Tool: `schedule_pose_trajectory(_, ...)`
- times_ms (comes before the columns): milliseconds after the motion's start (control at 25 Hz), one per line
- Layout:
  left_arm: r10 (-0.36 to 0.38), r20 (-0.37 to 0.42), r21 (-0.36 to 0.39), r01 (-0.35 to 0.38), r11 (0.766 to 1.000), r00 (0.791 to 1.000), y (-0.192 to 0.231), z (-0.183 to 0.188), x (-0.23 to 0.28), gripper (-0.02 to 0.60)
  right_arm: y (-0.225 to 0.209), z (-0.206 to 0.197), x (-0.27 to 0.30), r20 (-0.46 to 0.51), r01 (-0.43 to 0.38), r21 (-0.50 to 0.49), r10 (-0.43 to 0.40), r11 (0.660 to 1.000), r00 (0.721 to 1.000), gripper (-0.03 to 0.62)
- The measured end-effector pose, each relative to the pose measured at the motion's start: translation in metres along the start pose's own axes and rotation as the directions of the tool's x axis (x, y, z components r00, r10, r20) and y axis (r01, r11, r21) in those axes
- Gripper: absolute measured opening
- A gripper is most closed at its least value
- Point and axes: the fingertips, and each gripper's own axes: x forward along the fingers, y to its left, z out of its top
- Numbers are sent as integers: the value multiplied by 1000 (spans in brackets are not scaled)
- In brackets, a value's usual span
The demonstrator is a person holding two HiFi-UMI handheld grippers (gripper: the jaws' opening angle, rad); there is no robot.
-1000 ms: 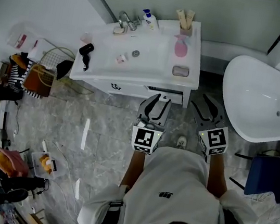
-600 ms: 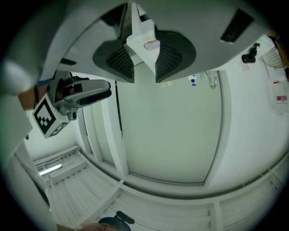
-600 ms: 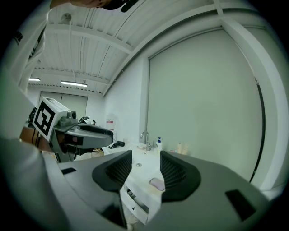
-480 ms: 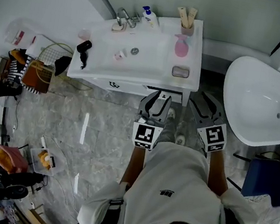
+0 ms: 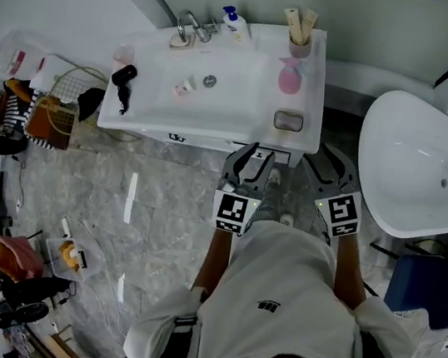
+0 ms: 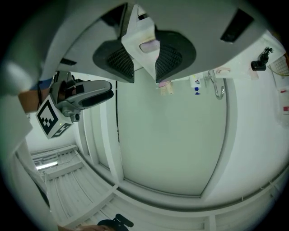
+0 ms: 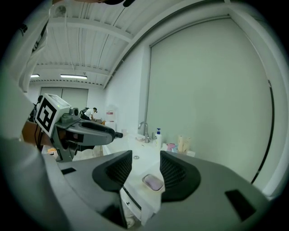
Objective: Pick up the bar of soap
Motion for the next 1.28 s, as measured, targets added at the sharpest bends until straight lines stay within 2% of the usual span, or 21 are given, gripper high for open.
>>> schedule_pose_trajectory(320, -54, -71, -37, 51, 998, 996, 36, -27, 42, 163, -15, -23, 53, -123, -21, -7, 20, 1000, 992, 198)
schedule_pose_trajectory(560, -120, -131, -59, 113, 992, 984, 53, -50, 70, 163, -27, -41, 83, -203, -17, 7, 18, 1000, 979, 196)
schedule_pose_trajectory(880, -221, -193, -84, 208, 974, 956, 69, -78, 100, 163, -36, -64, 120, -294, -18, 13, 21, 1000, 956, 196)
schedule_pose_trajectory(1280, -323, -261, -115, 303, 946, 910, 82, -114, 131, 163, -40, -93, 155, -405, -24, 3, 23, 1000, 914, 196)
